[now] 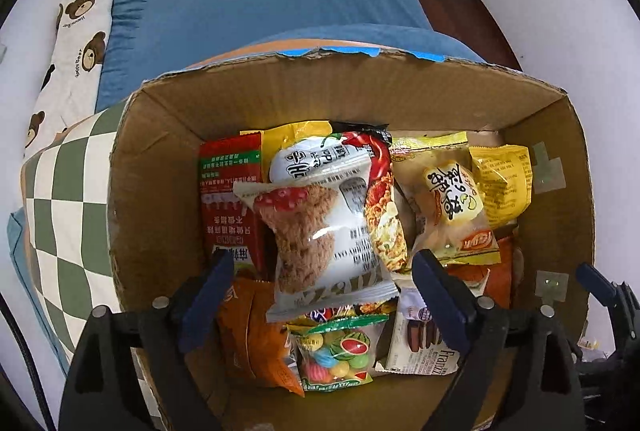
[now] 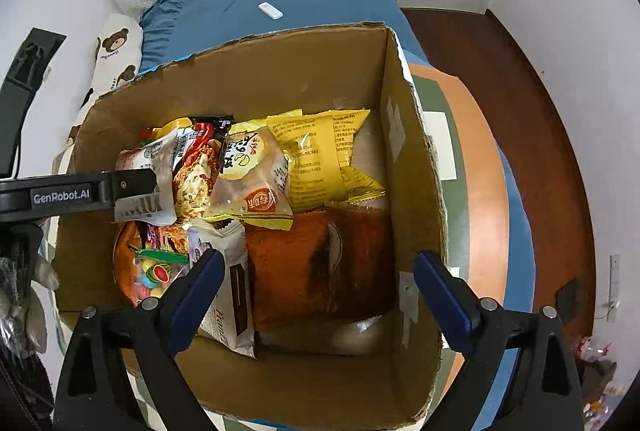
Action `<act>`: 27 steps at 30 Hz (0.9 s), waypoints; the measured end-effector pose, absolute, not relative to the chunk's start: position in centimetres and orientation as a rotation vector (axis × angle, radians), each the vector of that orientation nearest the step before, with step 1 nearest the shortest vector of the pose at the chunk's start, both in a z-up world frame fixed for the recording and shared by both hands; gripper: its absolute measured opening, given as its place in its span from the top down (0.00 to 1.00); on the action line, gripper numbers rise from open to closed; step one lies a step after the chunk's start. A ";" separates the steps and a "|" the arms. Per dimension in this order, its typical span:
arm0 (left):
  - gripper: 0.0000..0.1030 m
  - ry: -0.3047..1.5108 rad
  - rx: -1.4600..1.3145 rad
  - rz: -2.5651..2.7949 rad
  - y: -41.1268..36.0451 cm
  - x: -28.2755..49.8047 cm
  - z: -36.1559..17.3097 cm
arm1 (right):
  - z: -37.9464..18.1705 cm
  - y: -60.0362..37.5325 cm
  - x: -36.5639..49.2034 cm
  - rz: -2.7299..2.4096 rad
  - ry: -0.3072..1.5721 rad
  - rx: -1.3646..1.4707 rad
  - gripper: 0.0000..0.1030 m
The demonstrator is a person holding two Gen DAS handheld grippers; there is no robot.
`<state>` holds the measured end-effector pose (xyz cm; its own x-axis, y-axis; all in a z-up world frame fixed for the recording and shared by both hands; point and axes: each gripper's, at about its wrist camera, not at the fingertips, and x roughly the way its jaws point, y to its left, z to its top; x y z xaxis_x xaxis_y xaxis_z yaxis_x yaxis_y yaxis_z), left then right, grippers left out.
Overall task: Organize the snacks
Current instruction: 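Carry both packets into the box and open both tools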
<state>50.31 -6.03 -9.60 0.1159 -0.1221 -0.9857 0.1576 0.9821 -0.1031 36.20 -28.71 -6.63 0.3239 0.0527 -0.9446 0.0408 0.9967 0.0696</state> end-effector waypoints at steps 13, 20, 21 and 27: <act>0.11 1.310 0.002 -0.172 -4.5 43.5 -6.5 | -5.3 -27.5 34.1 -0.008 1.202 0.032 0.05; 0.11 1.209 -0.023 -0.138 -3.1 39.2 -3.4 | -3.0 -27.0 31.2 0.001 1.140 0.022 0.05; 0.11 1.197 -0.025 -0.137 -3.0 38.6 -3.0 | -2.5 -26.9 30.5 0.004 1.125 0.019 0.05; 0.11 1.113 -0.020 -0.141 -3.1 34.5 0.1 | 0.3 -26.6 27.1 0.021 1.054 0.011 0.05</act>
<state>34.52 -3.07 0.09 0.4337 -0.1232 -0.8926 0.1037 0.9909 -0.0864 27.14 -26.56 0.29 0.4941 0.0229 -0.8691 -0.0122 0.9997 0.0194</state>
